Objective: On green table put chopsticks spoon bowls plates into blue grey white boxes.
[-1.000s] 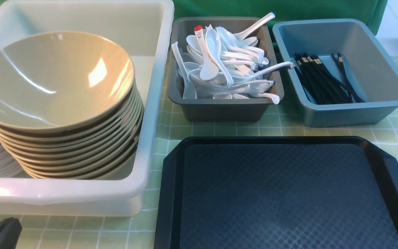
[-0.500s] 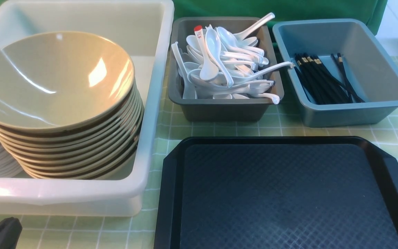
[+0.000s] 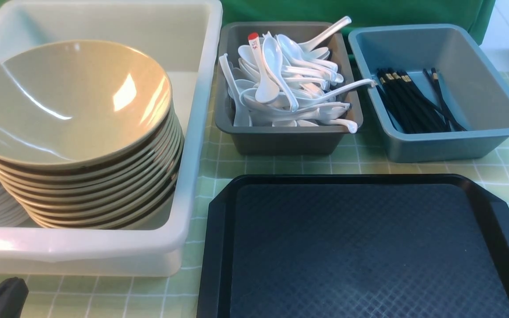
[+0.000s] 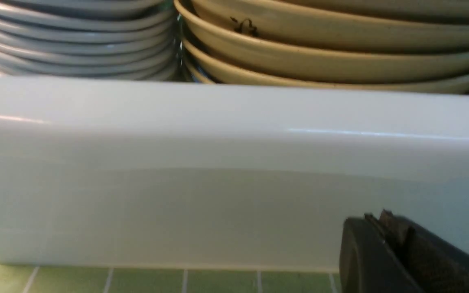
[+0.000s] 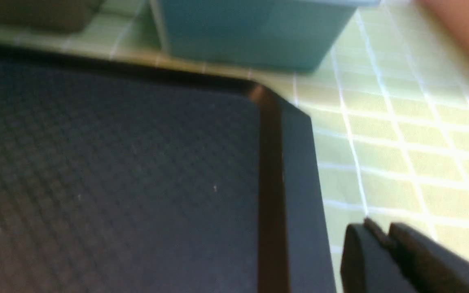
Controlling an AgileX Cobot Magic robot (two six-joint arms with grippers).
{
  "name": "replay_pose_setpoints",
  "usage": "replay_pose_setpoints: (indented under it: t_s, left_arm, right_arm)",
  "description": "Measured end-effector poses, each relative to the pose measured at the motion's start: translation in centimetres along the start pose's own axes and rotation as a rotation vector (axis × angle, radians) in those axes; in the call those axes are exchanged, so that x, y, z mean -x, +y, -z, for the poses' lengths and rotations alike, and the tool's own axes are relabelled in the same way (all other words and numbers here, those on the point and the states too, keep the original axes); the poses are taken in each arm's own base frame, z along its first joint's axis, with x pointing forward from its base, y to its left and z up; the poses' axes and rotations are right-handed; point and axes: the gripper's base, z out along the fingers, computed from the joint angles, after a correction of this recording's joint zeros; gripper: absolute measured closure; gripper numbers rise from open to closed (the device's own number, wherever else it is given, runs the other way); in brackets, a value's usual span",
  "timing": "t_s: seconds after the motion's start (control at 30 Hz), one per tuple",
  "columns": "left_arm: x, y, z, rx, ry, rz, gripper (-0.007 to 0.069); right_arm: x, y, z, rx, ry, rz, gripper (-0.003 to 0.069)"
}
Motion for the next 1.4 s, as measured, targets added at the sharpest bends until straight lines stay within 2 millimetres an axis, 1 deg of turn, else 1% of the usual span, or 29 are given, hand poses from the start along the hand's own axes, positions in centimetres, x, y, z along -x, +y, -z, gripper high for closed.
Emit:
replay_pose_setpoints:
  t_s: [0.13, 1.4]
  left_arm:
    - [-0.01, 0.00, -0.02, 0.000, -0.004, 0.000, 0.0626]
    - [0.00, 0.01, -0.03, 0.001, -0.007, 0.000, 0.0626]
  right_arm:
    - [0.14, -0.01, -0.07, -0.002, -0.030, 0.001, 0.0573]
    - [0.16, -0.01, -0.07, -0.002, -0.033, 0.001, 0.0541]
